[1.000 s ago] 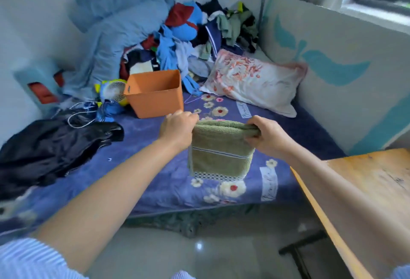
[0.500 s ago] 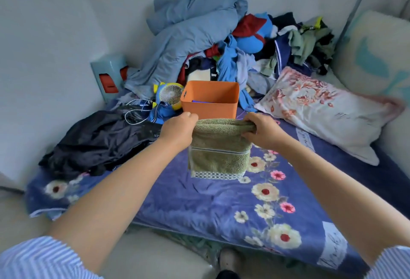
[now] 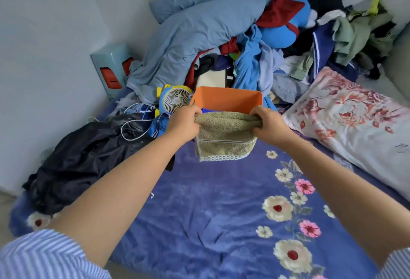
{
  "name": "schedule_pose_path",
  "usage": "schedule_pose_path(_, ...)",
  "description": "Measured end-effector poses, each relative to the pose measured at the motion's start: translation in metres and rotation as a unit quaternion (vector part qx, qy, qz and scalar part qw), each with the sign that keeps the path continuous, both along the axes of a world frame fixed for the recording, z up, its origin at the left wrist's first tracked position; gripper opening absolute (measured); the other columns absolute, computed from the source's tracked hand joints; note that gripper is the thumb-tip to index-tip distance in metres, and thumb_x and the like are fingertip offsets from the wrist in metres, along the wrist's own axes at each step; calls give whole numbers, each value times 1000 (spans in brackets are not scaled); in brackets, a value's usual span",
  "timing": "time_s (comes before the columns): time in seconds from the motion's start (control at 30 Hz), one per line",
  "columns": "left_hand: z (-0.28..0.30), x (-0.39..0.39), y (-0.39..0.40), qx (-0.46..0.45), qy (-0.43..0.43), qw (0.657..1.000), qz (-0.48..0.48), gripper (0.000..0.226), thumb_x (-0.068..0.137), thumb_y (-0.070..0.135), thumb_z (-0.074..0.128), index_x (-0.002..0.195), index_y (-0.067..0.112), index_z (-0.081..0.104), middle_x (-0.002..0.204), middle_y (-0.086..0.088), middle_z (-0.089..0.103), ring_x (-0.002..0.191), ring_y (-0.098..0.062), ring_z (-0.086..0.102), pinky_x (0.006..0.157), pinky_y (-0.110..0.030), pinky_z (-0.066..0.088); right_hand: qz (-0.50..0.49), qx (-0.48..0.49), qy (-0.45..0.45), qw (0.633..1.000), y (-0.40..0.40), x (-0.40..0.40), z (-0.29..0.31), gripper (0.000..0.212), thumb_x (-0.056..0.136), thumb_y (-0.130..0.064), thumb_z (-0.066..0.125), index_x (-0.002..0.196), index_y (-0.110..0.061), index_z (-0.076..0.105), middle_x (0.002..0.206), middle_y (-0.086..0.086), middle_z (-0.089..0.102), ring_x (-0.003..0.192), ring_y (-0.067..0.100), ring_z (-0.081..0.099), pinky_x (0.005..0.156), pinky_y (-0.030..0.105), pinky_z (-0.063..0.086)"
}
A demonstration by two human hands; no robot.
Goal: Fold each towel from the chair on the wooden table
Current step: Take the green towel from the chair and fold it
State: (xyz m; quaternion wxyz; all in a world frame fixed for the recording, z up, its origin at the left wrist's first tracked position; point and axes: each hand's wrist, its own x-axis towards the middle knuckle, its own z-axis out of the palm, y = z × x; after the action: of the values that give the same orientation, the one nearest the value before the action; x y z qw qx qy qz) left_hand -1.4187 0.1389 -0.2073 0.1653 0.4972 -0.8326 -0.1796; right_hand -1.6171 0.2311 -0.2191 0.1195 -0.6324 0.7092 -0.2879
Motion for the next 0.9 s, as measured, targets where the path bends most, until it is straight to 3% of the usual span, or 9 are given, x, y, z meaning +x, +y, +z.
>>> schedule_pose_path(0.07, -7, -10, -29, 48, 45, 998, 18, 26, 80, 0, 62, 104, 10, 62, 109, -10, 64, 96, -25, 59, 75, -24, 45, -13, -3, 0, 1000, -27, -8, -8, 30, 67, 14, 51, 96, 7, 54, 94, 21, 56, 77, 21, 41, 55, 22, 18)
schedule_pose_path(0.13, -13, -19, -59, 79, 60, 995, 18, 25, 80, -1, 62, 102, 10, 61, 103, -11, 66, 81, -21, 60, 58, -7, 41, -23, -17, 0, 1000, -53, -15, -15, 32, 67, 15, 50, 97, 6, 56, 94, 21, 57, 78, 24, 44, 56, 20, 19)
schedule_pose_path(0.17, -16, -24, -79, 89, 59, 994, 16, 27, 80, -1, 62, 104, 10, 60, 105, -12, 65, 80, -22, 61, 58, -7, 42, -30, -18, 4, 999, -71, -19, -19, 34, 67, 15, 51, 99, 5, 57, 96, 20, 57, 79, 23, 45, 58, 20, 20)
schedule_pose_path(0.23, -19, -32, -109, 121, 74, 990, 8, 31, 81, -2, 61, 111, 8, 57, 114, -11, 60, 91, -29, 64, 76, -25, 52, -40, -16, 12, 999, -96, -23, -24, 36, 68, 15, 52, 102, 4, 58, 99, 19, 58, 82, 24, 48, 61, 19, 24)
schedule_pose_path(0.3, -19, -45, -154, 147, 101, 984, -10, 31, 83, -5, 57, 112, 6, 54, 114, -11, 56, 87, -30, 67, 74, -38, 56, -67, -18, 4, 998, -134, -30, -27, 37, 70, 15, 52, 104, 4, 59, 102, 20, 59, 89, 30, 54, 66, 22, 31)
schedule_pose_path(0.4, -24, -60, -212, 134, 112, 984, -31, 26, 84, -4, 55, 108, 7, 53, 104, -16, 64, 65, -19, 65, 56, -23, 51, -118, -46, -14, 992, -186, -38, -30, 37, 71, 16, 53, 105, 5, 60, 108, 23, 59, 98, 34, 56, 73, 17, 34)
schedule_pose_path(0.6, -55, -95, -302, 150, 179, 972, -1, 25, 83, -1, 57, 107, 6, 56, 99, -17, 67, 91, -29, 66, 76, -40, 52, -169, -77, -29, 982, -271, -60, -53, 37, 71, 16, 53, 105, 4, 61, 107, 23, 59, 96, 34, 55, 66, 14, 26)
schedule_pose_path(0.77, -113, -120, -351, 228, 231, 945, 49, 24, 82, 3, 62, 106, 8, 60, 77, -3, 61, 86, -23, 61, 65, -28, 46, -176, -34, -94, 979, -321, -86, -98, 35, 76, 10, 54, 110, 1, 58, 91, 7, 53, 78, 18, 43, 59, 14, 25)
schedule_pose_path(0.9, -163, -135, -376, 258, 242, 933, 72, 33, 89, 16, 57, 120, 9, 53, 97, -2, 55, 91, -17, 52, 76, -25, 38, -198, 6, -222, 955, -353, -100, -145, 36, 81, 8, 53, 114, -4, 55, 88, 0, 52, 84, 16, 47, 58, 2, 38)
